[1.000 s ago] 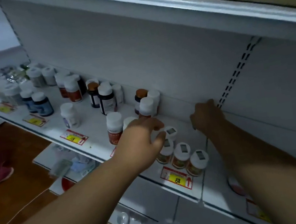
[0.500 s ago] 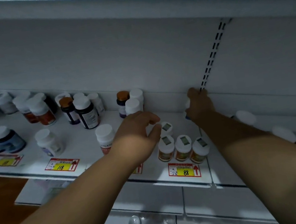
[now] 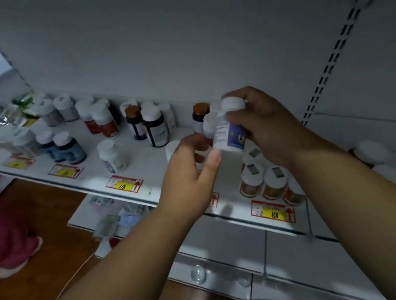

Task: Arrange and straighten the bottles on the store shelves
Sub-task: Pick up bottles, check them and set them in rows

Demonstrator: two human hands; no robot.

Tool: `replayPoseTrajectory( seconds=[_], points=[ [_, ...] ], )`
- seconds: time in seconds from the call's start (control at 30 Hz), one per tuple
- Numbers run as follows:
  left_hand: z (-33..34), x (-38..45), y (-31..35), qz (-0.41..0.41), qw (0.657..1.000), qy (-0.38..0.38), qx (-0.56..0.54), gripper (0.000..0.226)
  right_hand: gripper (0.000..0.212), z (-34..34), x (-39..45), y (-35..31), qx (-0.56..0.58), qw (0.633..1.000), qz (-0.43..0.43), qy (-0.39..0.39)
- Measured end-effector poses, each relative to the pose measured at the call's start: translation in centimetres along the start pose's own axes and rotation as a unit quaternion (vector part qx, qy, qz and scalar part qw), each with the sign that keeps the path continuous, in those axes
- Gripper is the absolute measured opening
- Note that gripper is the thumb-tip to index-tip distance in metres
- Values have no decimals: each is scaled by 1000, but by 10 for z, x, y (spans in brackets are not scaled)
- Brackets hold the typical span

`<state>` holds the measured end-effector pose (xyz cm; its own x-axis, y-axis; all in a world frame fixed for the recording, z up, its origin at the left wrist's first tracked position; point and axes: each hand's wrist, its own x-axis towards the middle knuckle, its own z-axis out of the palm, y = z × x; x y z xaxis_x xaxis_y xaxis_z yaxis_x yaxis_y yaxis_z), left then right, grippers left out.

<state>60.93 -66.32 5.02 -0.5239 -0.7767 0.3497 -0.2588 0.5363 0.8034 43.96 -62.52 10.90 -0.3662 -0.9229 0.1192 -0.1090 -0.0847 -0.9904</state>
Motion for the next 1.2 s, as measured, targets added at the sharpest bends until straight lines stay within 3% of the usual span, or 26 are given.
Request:
replayPoseTrajectory(
  seconds=[0.2, 0.37, 0.47, 0.57, 0.7, 0.83, 1.0, 1.2],
  points=[
    [-53, -4, -50, 2, 1000, 7, 26, 68, 34, 82, -5, 7, -152, 988, -36, -4],
    [-110, 16, -107, 20, 996, 49, 73, 48, 40, 152, 19, 27, -271, 960, -42, 49],
    [-151, 41, -145, 52, 983, 51, 171, 31, 44, 193, 44, 49, -303, 950, -27, 76],
    [-181, 70, -179, 88, 950, -21, 297, 45, 49, 229, 66, 74, -359, 929, 11, 89],
    [-192, 96, -210, 199, 900, -158, 355, 74, 55, 260, 77, 107, -353, 931, 30, 86],
    [-187, 116, -218, 202, 871, -269, 358, 70, 70, 265, 73, 118, -405, 913, 9, 40],
    [-180, 129, -213, 146, 864, -310, 369, 55, 75, 258, 70, 117, -423, 905, 27, 26],
    [-182, 129, -217, 154, 868, -308, 358, 53, 74, 261, 70, 124, -444, 895, 11, 38]
  ],
)
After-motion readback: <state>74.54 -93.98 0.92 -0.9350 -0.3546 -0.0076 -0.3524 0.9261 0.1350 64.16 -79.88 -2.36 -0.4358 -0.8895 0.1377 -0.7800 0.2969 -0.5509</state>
